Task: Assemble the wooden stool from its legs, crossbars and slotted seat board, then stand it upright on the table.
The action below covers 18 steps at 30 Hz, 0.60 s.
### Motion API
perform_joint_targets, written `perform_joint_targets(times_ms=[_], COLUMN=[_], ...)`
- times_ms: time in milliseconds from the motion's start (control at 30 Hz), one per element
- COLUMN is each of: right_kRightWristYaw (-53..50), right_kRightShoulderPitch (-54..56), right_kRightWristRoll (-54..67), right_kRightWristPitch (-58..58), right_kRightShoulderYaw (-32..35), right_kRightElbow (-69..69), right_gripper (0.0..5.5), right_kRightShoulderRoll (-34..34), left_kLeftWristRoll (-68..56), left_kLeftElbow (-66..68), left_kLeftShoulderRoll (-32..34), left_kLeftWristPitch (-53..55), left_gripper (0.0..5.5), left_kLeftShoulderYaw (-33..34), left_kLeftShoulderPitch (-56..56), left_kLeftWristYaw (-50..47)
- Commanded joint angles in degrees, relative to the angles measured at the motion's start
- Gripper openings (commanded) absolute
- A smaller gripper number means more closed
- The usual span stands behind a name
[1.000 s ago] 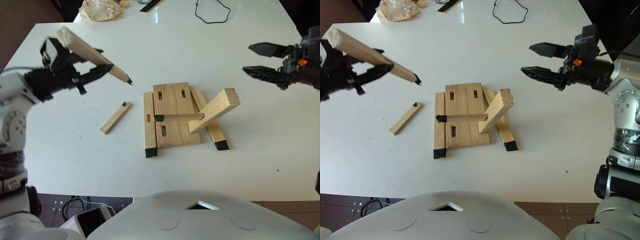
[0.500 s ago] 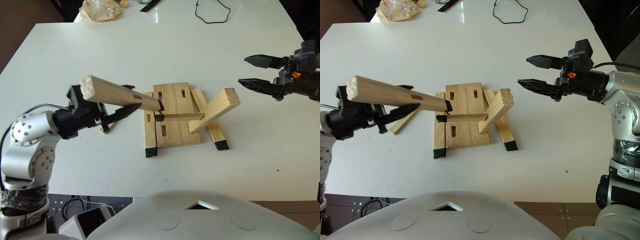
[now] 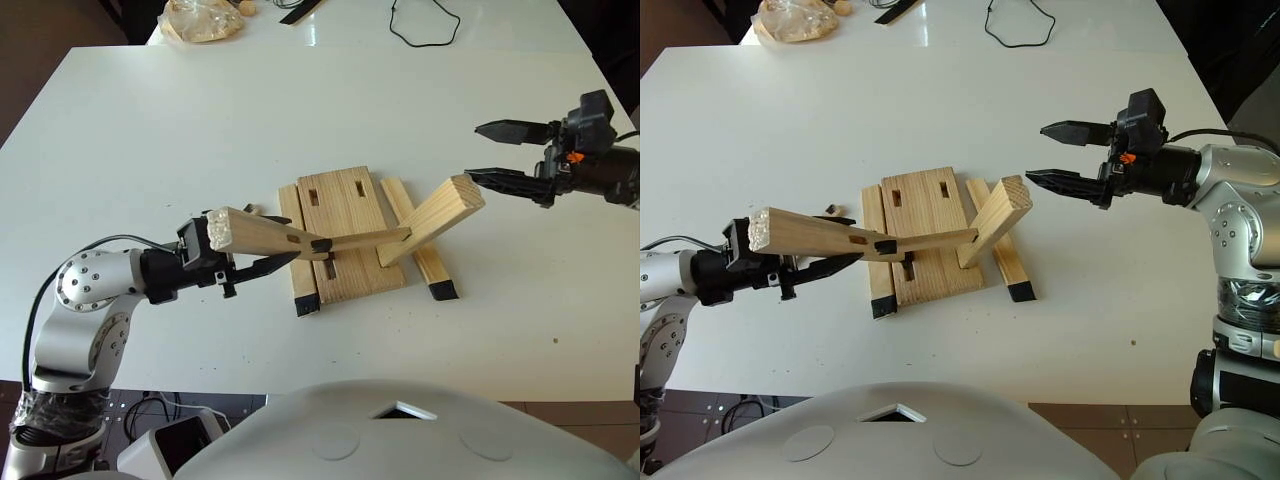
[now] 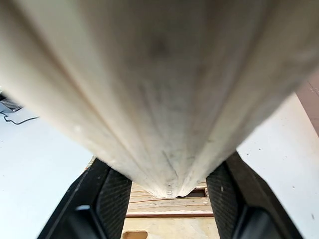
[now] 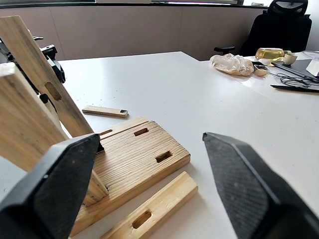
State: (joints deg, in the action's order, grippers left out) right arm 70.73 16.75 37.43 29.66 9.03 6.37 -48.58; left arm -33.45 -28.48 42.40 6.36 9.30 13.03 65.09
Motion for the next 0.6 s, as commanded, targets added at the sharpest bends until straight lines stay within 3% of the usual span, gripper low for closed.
perform_joint_targets(times_ms=[33,600], right_kRightWristYaw=[-0.1,0.6], right_kRightShoulderPitch=[-0.6,-1.2], right_kRightWristRoll=[-0.9,-2.9], right_kRightWristPitch=[-0.7,-2.9], right_kRightShoulderYaw=[-0.4,-1.2], right_kRightElbow=[0.9,0.6], right_gripper=[3.81,3.81], right_kRightShoulderRoll=[-0.1,-0.2], left_kLeftWristRoll=[-0.2,4.6], left_kLeftElbow=[-1.4,0.7], left_kLeftShoulderRoll=[2.0,9.2], left_kLeftWristPitch=[1.8,4.6], left_gripper=[2.03,2.03], left_kLeftShoulderYaw=[-0.4,-3.6], left_kLeftShoulderPitch=[1.9,3.0], left_kLeftWristYaw=[1.0,1.3])
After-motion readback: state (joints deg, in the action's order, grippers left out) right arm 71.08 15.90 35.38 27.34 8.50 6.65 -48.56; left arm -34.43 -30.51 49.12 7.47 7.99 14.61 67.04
